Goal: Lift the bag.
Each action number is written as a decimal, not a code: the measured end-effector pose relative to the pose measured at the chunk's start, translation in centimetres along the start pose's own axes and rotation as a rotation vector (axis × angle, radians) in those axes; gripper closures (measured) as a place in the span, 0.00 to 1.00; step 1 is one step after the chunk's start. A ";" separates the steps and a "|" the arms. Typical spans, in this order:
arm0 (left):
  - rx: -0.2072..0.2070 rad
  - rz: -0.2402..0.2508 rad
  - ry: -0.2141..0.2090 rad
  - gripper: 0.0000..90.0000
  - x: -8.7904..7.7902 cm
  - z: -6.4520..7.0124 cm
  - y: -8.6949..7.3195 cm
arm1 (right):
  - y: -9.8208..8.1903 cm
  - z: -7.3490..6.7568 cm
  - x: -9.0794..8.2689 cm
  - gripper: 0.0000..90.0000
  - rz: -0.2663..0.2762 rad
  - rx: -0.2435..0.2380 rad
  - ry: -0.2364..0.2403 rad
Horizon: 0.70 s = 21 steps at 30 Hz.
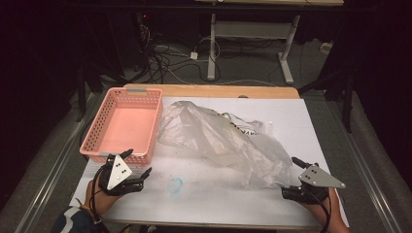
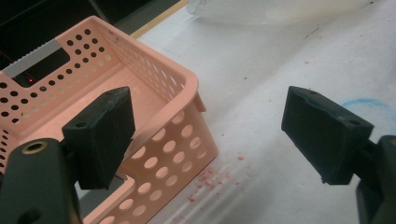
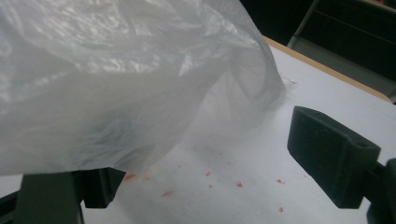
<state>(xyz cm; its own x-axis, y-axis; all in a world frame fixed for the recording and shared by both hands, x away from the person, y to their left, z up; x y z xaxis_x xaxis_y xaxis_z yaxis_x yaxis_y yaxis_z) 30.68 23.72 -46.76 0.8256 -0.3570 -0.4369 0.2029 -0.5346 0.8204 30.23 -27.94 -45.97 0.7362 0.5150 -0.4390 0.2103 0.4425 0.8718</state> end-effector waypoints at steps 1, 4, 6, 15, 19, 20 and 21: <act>0.002 -0.001 0.000 0.19 0.0 0.0 0.0 | 0.0 0.0 0.0 0.20 0.000 -0.002 -0.002; 0.004 -0.002 -0.002 0.19 0.0 0.1 0.1 | 0.1 0.0 -0.1 0.20 0.005 -0.002 0.001; 0.006 -0.001 -0.007 0.19 0.1 0.2 0.1 | 0.1 0.0 -0.1 0.20 0.005 -0.007 0.001; 0.005 -0.005 -0.009 0.19 0.4 0.1 0.1 | 0.0 0.1 0.1 0.20 -0.003 -0.003 -0.006; 0.007 -0.007 0.002 0.19 0.4 0.1 0.1 | 0.0 0.2 0.0 0.20 0.004 -0.007 -0.010; 0.008 -0.009 0.004 0.19 0.4 0.1 0.1 | 0.0 0.2 0.0 0.20 0.004 -0.006 -0.009; 0.009 -0.010 0.007 0.19 0.4 0.1 0.1 | 0.0 0.2 0.0 0.20 0.003 -0.007 -0.009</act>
<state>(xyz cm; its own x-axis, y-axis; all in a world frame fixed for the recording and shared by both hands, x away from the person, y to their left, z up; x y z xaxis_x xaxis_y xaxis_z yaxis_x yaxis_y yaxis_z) 30.96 23.47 -46.83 0.8272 -0.3465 -0.4424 0.2061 -0.5453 0.8125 30.35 -28.11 -45.89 0.7428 0.5092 -0.4347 0.2043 0.4460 0.8714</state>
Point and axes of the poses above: each handheld gripper's, and its own axes: x roughly forward along the jaws, y roughly out of its top, z roughly to its right, the point moved 2 cm from there along x, roughly forward along the jaws, and after that the axes turned 5 degrees about y, right-handed, at the moved point
